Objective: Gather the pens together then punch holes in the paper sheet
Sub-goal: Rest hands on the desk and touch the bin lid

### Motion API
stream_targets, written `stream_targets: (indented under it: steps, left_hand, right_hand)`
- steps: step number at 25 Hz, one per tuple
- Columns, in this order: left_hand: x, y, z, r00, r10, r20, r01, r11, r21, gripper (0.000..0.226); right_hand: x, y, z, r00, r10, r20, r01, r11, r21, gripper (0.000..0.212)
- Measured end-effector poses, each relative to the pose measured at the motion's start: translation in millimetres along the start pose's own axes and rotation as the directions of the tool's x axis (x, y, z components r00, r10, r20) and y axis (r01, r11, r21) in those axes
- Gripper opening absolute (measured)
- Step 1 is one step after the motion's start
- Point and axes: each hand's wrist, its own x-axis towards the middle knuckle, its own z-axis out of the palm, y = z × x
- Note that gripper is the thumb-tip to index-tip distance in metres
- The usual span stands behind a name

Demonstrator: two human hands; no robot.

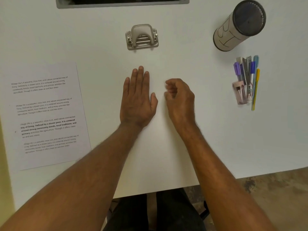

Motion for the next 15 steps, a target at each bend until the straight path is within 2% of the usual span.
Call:
stream_targets:
  steps: [2, 3, 5, 7, 10, 12, 15]
  left_hand:
    - [0.1, 0.1, -0.2, 1.0, 0.0, -0.004, 0.0, 1.0, -0.006, 0.069]
    - [0.1, -0.1, -0.2, 1.0, 0.0, -0.005, 0.0, 1.0, -0.006, 0.069]
    - [0.1, -0.2, 0.1, 1.0, 0.001, -0.011, -0.001, 1.0, -0.003, 0.069]
    - [-0.1, -0.3, -0.2, 1.0, 0.003, -0.015, -0.003, 1.0, -0.001, 0.069]
    - [-0.8, -0.7, 0.0, 1.0, 0.008, -0.002, -0.008, 1.0, 0.0, 0.069]
    - [-0.8, -1.3, 0.8, 1.0, 0.006, 0.003, -0.006, 1.0, 0.001, 0.068]
    - [-1.0, -1.5, 1.2, 1.0, 0.003, 0.001, -0.003, 1.0, 0.01, 0.067]
  right_hand:
    - [8.4, -0.6, -4.3, 0.996, 0.067, -0.061, -0.059, 0.992, 0.113, 0.026]
    - [10.6, 1.0, -7.9, 0.991, 0.074, -0.109, -0.061, 0.992, 0.112, 0.026]
    - [10.4, 6.9, -10.7, 0.992, -0.038, -0.124, 0.033, 0.999, -0.039, 0.032]
    - [2.6, 12.2, -5.7, 0.974, -0.218, 0.062, 0.227, 0.94, -0.256, 0.042]
    - [-9.9, 20.2, 0.6, 0.87, -0.355, 0.343, 0.48, 0.77, -0.421, 0.05]
    - [-15.8, 24.7, -2.9, 0.819, -0.373, 0.436, 0.553, 0.717, -0.425, 0.049]
    - [-16.5, 23.8, -17.9, 0.803, -0.325, 0.499, 0.54, 0.75, -0.381, 0.049]
